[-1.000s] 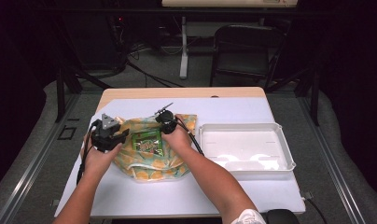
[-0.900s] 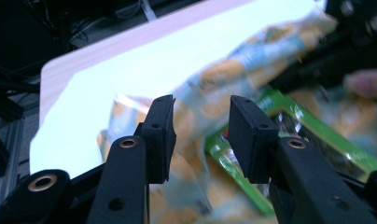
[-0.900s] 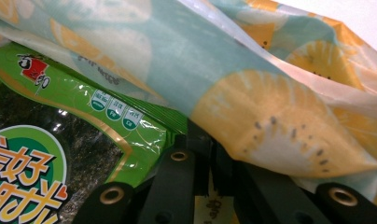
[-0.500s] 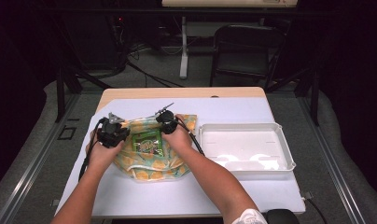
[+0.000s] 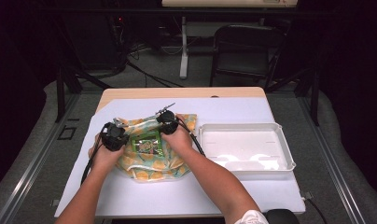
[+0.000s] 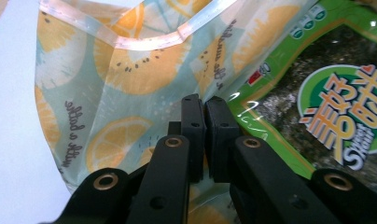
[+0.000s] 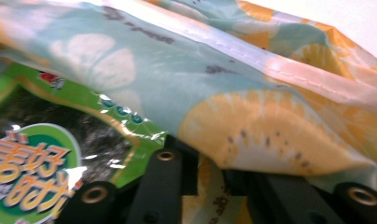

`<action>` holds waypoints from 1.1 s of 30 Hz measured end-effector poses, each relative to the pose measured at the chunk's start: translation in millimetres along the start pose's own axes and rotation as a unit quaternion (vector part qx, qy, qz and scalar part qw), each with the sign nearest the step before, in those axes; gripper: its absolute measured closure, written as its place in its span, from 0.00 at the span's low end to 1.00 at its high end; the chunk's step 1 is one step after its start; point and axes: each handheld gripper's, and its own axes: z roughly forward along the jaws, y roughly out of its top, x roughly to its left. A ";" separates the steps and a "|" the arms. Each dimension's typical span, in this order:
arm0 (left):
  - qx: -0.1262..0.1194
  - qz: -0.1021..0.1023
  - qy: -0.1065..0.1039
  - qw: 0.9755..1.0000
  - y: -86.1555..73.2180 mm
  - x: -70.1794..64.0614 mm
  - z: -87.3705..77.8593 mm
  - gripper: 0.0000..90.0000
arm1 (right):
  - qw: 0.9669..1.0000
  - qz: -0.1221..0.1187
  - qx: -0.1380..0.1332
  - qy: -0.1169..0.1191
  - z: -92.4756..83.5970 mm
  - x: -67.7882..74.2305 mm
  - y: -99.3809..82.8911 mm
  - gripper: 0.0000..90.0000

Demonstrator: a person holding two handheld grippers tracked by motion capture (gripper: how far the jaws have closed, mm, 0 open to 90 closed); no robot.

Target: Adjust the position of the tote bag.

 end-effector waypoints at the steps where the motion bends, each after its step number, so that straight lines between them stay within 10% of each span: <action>1: 0.000 0.000 0.001 1.000 0.1 0.7 0.3 0.97 | 1.000 -0.001 -0.003 0.003 -1.6 0.4 -0.2 0.83; 18: -0.002 -0.012 0.003 1.000 -1.4 1.3 3.4 0.97 | 0.995 -0.027 -0.097 0.028 -88.7 3.6 -0.5 0.74; 33: 0.005 -0.011 0.004 1.000 -2.9 1.8 8.8 0.97 | 0.997 -0.020 -0.069 -0.003 -51.6 -8.0 2.3 0.63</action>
